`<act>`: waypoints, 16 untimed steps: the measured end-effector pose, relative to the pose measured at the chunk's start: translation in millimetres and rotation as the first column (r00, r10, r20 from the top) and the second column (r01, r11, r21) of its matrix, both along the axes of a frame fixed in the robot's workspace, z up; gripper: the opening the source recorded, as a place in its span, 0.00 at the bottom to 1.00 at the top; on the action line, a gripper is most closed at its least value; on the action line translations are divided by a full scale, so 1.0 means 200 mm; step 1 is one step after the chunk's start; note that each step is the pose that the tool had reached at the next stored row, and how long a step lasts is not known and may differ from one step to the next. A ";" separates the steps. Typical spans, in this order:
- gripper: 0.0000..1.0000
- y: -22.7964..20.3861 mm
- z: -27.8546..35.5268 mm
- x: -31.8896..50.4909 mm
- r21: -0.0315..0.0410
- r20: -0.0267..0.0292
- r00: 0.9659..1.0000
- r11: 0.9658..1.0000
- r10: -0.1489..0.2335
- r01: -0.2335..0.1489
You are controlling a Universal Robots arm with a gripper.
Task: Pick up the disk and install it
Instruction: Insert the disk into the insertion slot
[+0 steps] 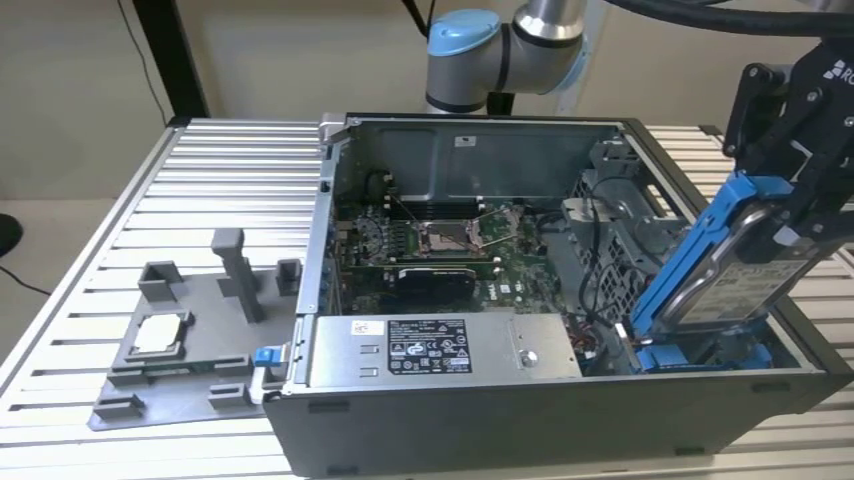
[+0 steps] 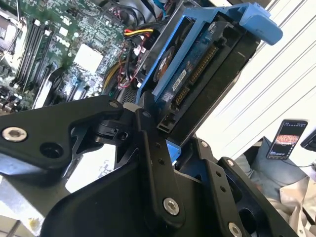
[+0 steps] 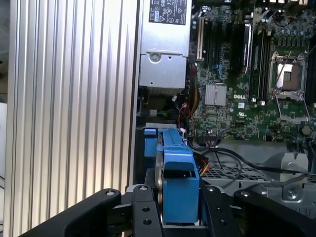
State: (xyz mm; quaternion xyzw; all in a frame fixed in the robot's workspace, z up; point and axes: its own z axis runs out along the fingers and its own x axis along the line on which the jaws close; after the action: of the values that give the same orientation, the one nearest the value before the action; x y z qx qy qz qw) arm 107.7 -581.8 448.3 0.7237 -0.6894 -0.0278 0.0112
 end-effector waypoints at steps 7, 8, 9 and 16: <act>0.00 0.000 -0.017 0.000 0.000 0.000 1.000 1.000 0.000 0.000; 0.00 0.000 -0.017 0.000 0.000 0.000 1.000 1.000 0.000 0.000; 0.00 0.000 -0.017 0.000 0.000 0.000 1.000 1.000 0.000 0.000; 0.00 0.000 -0.021 0.000 0.000 0.000 1.000 1.000 0.000 0.000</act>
State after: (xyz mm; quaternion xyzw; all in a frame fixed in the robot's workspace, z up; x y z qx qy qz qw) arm 107.7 -581.8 444.0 0.7237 -0.6894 -0.0277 0.0112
